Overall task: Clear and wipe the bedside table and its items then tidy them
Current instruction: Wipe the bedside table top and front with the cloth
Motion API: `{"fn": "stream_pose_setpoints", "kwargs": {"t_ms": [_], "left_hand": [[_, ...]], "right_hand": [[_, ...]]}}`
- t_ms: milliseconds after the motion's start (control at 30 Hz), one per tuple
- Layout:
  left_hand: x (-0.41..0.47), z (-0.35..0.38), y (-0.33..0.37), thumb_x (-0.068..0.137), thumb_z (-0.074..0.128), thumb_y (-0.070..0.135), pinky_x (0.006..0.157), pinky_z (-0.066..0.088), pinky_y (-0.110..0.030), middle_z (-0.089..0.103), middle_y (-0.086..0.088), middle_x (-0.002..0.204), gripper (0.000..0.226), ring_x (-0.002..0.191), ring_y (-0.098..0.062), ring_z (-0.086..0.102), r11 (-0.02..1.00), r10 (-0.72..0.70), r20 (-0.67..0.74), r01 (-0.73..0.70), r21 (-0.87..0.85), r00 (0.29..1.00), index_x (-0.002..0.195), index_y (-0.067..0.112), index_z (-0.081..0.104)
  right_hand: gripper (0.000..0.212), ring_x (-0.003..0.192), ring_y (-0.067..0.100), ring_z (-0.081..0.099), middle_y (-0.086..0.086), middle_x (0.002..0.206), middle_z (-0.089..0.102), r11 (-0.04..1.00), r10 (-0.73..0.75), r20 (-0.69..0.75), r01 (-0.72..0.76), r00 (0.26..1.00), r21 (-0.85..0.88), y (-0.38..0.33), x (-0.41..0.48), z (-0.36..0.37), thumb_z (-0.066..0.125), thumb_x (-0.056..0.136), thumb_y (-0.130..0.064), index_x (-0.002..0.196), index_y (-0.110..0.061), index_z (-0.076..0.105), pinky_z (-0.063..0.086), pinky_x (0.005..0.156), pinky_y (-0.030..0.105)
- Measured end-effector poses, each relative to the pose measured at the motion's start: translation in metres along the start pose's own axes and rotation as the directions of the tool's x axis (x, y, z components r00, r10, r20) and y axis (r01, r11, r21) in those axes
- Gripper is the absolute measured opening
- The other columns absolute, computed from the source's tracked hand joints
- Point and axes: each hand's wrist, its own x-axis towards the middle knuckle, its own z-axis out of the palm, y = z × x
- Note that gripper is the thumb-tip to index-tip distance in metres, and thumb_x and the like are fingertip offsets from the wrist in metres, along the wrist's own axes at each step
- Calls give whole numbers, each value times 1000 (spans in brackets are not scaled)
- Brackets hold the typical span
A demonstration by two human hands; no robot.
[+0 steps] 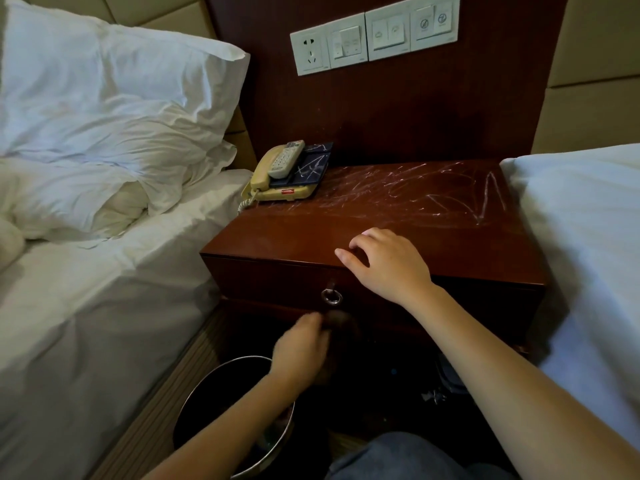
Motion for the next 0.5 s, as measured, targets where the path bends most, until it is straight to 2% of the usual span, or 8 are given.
{"fn": "stream_pose_setpoints", "kwargs": {"t_ms": [33, 100, 200, 267, 333, 367, 433, 500], "left_hand": [[6, 3, -10, 95, 48, 26, 71, 51, -28, 63, -1, 101, 17, 84, -15, 62, 958, -195, -1, 191, -212, 981, 106, 15, 55], [16, 3, -35, 95, 50, 22, 62, 50, -31, 63, -11, 90, 19, 76, -21, 62, 705, -492, 32, 419, -572, 870, 101, 5, 54], [30, 0, -67, 97, 44, 23, 57, 51, -34, 57, -13, 88, 23, 98, -39, 62, 290, -689, 145, 454, -843, 710, 103, 2, 51], [37, -4, -69, 100, 39, 21, 74, 51, -43, 57, -14, 103, 24, 112, -39, 56, 7, -710, 299, 431, -902, 637, 113, 5, 50], [40, -9, -58, 101, 33, 21, 93, 42, -48, 52, -14, 129, 37, 124, -35, 48, -302, -616, 490, 390, -870, 617, 134, 7, 43], [41, -10, -50, 102, 31, 21, 100, 37, -50, 46, -15, 139, 41, 129, -35, 43, -410, -565, 555, 375, -831, 611, 140, 9, 39], [46, -12, -31, 101, 30, 19, 109, 26, -51, 36, -15, 147, 43, 136, -33, 34, -494, -511, 628, 398, -773, 587, 143, 9, 35], [50, -11, -9, 100, 33, 17, 111, 24, -52, 37, -16, 146, 42, 136, -34, 32, -495, -498, 654, 433, -753, 569, 141, 7, 37]], "right_hand": [[58, 115, 14, 50, -4, 124, 57, 1000, -3, -3, 3, 1000, -4, 0, 0, 0, 27, 94, -62, 122, -22, 58, 40, 92, 32], [58, 114, 15, 51, -4, 123, 57, 1000, -5, -6, 5, 1000, -6, 1, 0, 1, 28, 95, -61, 122, -21, 59, 41, 91, 31], [58, 112, 15, 52, -3, 120, 59, 1000, -6, -23, 5, 1000, -14, 0, 0, 2, 27, 94, -61, 119, -21, 60, 42, 89, 32], [58, 112, 16, 52, -3, 120, 58, 1000, -4, -24, 4, 1000, -27, -1, 0, 2, 27, 94, -62, 119, -21, 60, 42, 89, 32], [59, 113, 15, 52, -4, 122, 58, 999, -3, -19, 3, 1000, -33, -1, 0, 2, 26, 94, -62, 120, -21, 59, 41, 89, 32], [59, 113, 15, 51, -4, 122, 57, 999, -4, -17, 3, 1000, -34, -1, 0, 1, 26, 94, -62, 121, -21, 59, 41, 89, 31], [58, 113, 15, 52, -4, 122, 57, 999, -2, -21, 1, 1000, -37, -1, -1, 1, 26, 94, -62, 120, -21, 59, 41, 88, 31], [58, 112, 15, 52, -3, 121, 57, 999, 2, -26, -3, 1000, -39, -2, -1, 2, 26, 94, -62, 120, -22, 59, 41, 87, 31]]}}
